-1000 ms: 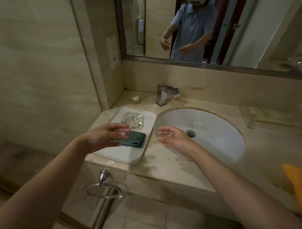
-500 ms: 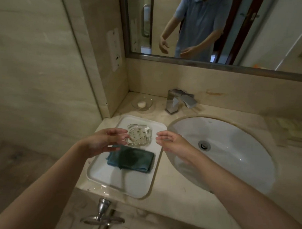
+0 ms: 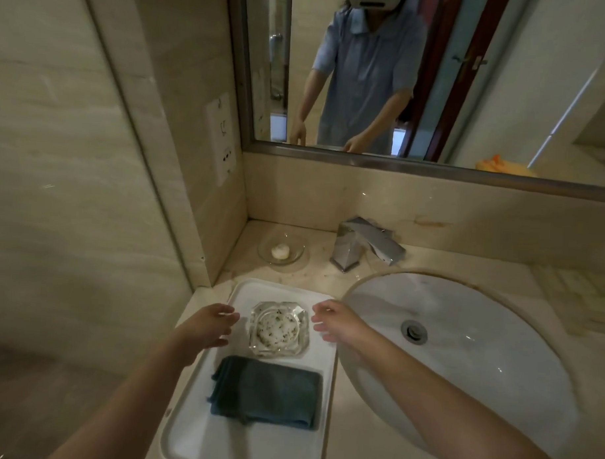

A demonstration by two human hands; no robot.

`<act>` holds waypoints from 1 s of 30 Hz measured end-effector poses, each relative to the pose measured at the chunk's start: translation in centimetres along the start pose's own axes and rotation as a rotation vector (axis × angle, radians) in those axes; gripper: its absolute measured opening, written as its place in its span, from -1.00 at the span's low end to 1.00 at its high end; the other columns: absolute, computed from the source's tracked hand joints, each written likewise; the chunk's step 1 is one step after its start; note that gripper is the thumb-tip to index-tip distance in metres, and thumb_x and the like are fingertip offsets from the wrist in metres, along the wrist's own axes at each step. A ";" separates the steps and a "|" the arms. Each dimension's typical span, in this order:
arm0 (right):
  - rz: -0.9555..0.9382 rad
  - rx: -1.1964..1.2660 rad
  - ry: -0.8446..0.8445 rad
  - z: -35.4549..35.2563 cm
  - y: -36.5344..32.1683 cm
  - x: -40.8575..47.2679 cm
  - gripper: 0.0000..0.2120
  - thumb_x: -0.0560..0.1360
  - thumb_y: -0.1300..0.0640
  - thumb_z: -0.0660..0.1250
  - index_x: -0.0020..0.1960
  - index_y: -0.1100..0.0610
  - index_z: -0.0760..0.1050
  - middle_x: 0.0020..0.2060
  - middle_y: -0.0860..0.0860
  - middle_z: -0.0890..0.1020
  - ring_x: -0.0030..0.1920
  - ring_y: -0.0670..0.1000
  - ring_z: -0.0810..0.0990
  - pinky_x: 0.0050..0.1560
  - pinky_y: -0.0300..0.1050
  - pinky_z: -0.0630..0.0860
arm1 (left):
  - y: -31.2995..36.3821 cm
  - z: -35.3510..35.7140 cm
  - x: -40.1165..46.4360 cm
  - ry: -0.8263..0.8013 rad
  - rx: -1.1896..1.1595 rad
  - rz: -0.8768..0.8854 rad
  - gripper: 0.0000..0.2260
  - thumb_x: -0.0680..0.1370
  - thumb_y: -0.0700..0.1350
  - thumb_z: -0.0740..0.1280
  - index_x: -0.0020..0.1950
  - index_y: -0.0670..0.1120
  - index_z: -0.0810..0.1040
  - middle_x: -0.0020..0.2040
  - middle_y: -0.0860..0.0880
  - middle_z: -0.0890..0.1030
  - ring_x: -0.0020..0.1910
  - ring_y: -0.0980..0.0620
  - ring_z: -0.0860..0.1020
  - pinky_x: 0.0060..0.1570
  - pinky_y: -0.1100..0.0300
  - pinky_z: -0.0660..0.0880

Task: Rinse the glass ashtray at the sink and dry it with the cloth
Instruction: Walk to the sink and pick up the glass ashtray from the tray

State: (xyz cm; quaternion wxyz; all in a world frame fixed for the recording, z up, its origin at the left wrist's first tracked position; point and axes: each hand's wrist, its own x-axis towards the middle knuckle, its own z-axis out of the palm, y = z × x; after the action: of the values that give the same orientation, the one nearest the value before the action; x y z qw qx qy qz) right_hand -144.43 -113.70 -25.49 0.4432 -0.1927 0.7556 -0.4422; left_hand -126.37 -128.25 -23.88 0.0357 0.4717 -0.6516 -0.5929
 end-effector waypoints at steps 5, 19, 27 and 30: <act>0.084 -0.085 0.000 0.6 0.9 2.6 -0.91 0.58 0.09 0.17 -0.01 0.11 0.38 -0.13 0.06 0.50 -0.25 -0.07 0.47 -0.31 -0.25 0.39 | -1.2 1.3 1.9 -0.025 -0.013 -0.077 -0.67 0.57 -0.20 0.26 0.30 -0.30 0.39 0.10 -0.29 0.53 0.01 -0.19 0.53 -0.01 0.03 0.50; 0.159 -0.074 -0.067 1.9 1.5 4.0 -0.86 0.57 0.03 0.17 0.01 0.07 0.43 0.02 0.12 0.59 -0.05 0.03 0.58 0.02 -0.14 0.55 | -1.9 2.4 4.0 0.042 0.016 -0.139 -0.85 0.56 -0.13 0.26 -0.09 -0.16 0.58 -0.13 -0.21 0.64 -0.17 -0.11 0.58 -0.23 0.15 0.52; 0.209 -0.006 -0.040 2.2 1.4 4.0 -0.71 0.58 0.07 0.17 0.22 0.20 0.43 0.09 0.15 0.59 0.04 0.06 0.60 0.02 -0.15 0.58 | -1.7 2.4 3.6 0.034 -0.003 -0.170 -0.89 0.52 -0.19 0.32 -0.12 -0.19 0.62 -0.23 -0.16 0.68 -0.25 -0.06 0.64 -0.34 0.19 0.56; 0.242 0.051 -0.023 2.4 1.2 3.8 -0.71 0.58 0.13 0.16 0.25 0.22 0.42 0.09 0.15 0.59 0.03 0.06 0.60 -0.11 -0.22 0.57 | -1.5 2.8 3.4 0.017 -0.009 -0.167 -0.86 0.54 -0.16 0.31 -0.02 -0.20 0.60 -0.12 -0.21 0.66 -0.13 -0.12 0.63 -0.10 0.06 0.61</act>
State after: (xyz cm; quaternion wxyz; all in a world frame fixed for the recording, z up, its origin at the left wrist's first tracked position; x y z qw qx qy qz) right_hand -144.35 -116.91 -28.90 0.5065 -0.0940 0.7568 -0.4023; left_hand -129.13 -128.19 -27.69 -0.0062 0.5293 -0.6069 -0.5929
